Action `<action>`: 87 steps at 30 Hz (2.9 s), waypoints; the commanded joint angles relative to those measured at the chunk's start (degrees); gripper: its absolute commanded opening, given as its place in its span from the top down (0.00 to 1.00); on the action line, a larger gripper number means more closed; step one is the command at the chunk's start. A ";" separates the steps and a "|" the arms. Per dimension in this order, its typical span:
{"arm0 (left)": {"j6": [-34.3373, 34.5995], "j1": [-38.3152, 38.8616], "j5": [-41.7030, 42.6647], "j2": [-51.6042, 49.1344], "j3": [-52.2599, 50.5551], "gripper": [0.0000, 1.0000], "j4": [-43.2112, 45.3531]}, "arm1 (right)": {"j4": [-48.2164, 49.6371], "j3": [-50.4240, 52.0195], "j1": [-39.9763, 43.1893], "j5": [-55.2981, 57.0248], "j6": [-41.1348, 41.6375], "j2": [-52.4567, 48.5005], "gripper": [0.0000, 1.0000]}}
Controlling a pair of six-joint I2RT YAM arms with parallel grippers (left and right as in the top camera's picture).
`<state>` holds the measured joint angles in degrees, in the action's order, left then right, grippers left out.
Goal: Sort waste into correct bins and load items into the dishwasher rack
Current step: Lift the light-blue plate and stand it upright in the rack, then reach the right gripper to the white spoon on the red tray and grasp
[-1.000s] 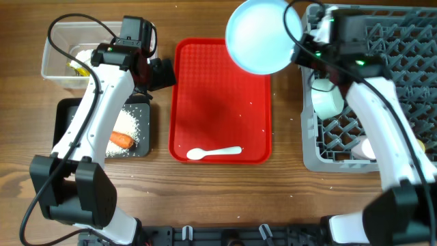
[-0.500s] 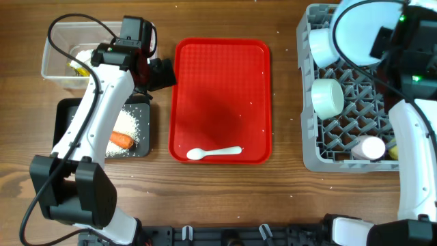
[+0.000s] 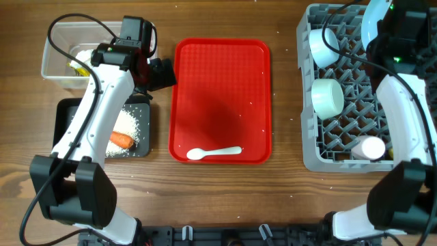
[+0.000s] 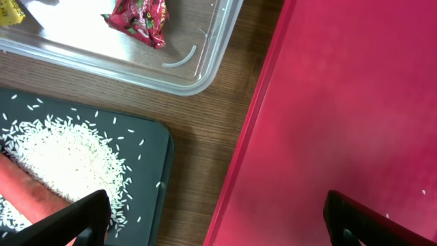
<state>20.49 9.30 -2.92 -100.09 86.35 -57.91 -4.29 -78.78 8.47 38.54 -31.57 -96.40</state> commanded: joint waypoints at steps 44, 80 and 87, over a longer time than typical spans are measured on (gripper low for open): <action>0.13 -0.09 0.31 -0.44 -0.33 0.00 0.02 | -48.41 -0.39 -41.88 -53.11 37.42 -3.80 0.00; 0.15 -0.09 0.31 -0.44 -0.33 0.00 0.00 | -35.87 18.36 -46.82 -53.35 18.03 -10.34 0.48; 0.13 -0.09 0.31 -0.44 -0.33 0.00 0.02 | -33.64 20.68 -46.82 -53.29 20.00 -10.34 0.68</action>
<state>20.51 9.30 -2.92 -100.18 86.32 -57.89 -37.85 -60.36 -38.09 -14.52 -12.58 -104.81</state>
